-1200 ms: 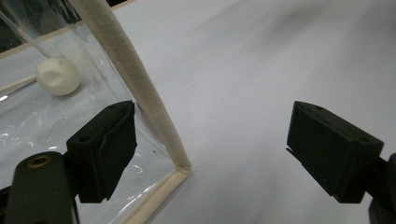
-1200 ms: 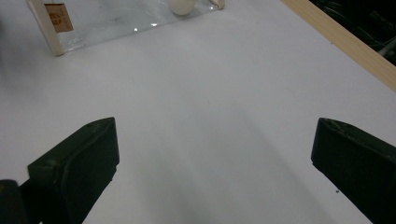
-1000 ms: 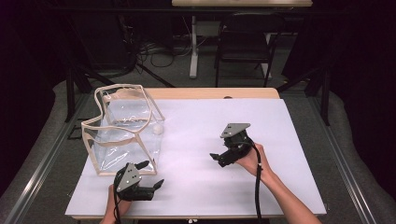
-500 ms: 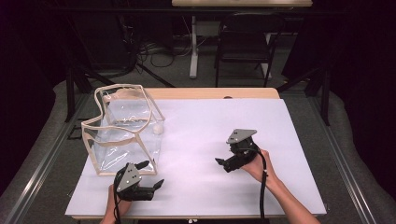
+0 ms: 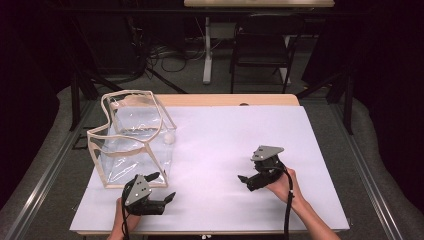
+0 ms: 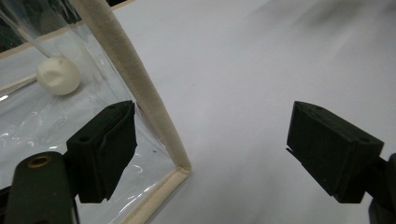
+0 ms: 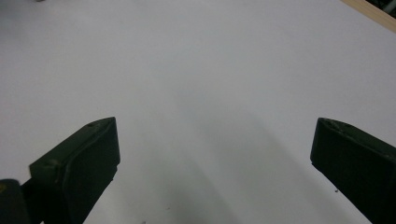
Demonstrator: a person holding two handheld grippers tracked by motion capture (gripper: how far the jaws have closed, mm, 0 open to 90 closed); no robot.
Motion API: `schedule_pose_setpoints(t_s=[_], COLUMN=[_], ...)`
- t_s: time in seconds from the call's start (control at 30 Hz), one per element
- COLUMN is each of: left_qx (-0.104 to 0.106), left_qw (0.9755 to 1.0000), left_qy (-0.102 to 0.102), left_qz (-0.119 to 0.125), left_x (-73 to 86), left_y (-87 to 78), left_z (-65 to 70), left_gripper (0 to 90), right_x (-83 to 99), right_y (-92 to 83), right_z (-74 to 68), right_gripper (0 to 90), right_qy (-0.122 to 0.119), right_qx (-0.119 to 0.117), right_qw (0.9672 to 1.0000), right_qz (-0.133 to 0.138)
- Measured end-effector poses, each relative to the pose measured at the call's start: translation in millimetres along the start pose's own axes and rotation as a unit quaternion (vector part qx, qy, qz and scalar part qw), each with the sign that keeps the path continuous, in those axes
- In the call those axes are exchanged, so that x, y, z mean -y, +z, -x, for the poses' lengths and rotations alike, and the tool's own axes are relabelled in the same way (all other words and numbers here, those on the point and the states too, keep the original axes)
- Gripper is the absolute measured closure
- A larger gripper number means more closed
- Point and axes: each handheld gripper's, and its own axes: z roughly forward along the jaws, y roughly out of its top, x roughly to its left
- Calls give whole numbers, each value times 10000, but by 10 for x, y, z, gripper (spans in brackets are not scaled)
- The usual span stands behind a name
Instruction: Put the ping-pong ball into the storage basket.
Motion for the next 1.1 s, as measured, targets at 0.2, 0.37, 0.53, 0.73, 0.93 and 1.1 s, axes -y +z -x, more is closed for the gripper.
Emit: schedule_pose_setpoints(t_s=[0.2, 0.37, 0.53, 0.73, 0.93, 1.1], left_qx=[-5, -7, 6, 0, 2, -7], left_qw=[10000, 10000, 10000, 10000, 10000, 10000], left_qy=[-11, -19, 5, 0, -1, 7], left_qz=[-4, -4, -7, -4, -9, -16], left_x=[1, 2, 2, 2, 3, 2], left_y=[1, 1, 3, -1, 0, -3], left_z=[2, 3, 2, 6, 5, 3], left_gripper=[158, 158, 158, 158, 158, 158], right_x=[95, 209, 311, 398, 467, 521], right_y=[-25, -50, -61, -74, -97, -111], right_z=[-4, -5, -28, -49, -67, -91], right_gripper=[10, 10, 9, 7, 6, 5], right_qy=[62, 134, 137, 126, 158, 172], right_qx=[33, 79, 136, 163, 191, 215], right_qw=[10000, 9999, 9998, 9998, 9997, 9996], right_qz=[5, -2, 4, -6, 16, 45])
